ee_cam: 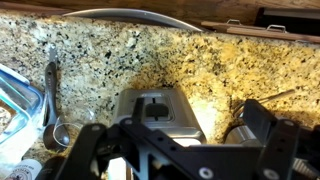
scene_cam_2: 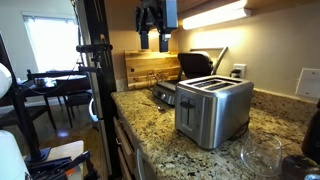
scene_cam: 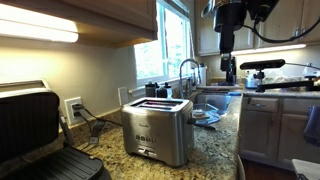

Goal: Push the switch of the toaster down

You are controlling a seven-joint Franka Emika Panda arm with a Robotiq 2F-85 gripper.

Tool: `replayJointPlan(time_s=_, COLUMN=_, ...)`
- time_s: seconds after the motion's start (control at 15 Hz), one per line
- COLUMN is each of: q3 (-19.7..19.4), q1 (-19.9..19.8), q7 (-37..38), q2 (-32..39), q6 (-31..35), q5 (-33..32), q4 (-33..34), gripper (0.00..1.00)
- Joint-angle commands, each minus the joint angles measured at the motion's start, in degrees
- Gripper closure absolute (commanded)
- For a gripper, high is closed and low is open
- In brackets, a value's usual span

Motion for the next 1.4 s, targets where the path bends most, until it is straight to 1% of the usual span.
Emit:
replayJointPlan(time_s=0.0, q3=1.8, q1=-0.9, q7=1.5, q2=0.1, q6=4.0, q5=-2.2, q4=-2.1, gripper=0.00)
replayJointPlan(time_s=0.33, q3=1.6, q1=-1.9, q7=3.3, q2=4.0, q6=11.8, q5=-3.2, q4=-5.3, gripper=0.00)
replayJointPlan(time_s=0.6, q3=2.0, q1=-3.1, q7=5.3, q2=8.2, q6=16.2, q5=-4.1, q4=-6.2, gripper=0.00)
replayJointPlan(time_s=0.67, q3=2.1, q1=-3.1, q7=5.6, q2=9.1, q6=16.7, q5=-4.3, q4=-6.1, gripper=0.00)
replayJointPlan(time_s=0.73, q3=1.3, q1=-2.3, q7=3.6, q2=8.4, q6=14.3, q5=-3.1, q4=-5.1, gripper=0.00)
replayJointPlan(time_s=0.87, q3=1.4, q1=-2.3, q7=3.8, q2=9.9, q6=15.3, q5=-3.1, q4=-5.1, gripper=0.00)
replayJointPlan(time_s=1.2, q3=1.5, q1=-2.3, q7=3.9, q2=10.2, q6=15.9, q5=-3.0, q4=-5.5, gripper=0.00)
replayJointPlan(time_s=1.33, q3=1.9, q1=-1.7, q7=4.1, q2=10.9, q6=16.1, q5=-2.4, q4=-6.0, gripper=0.00)
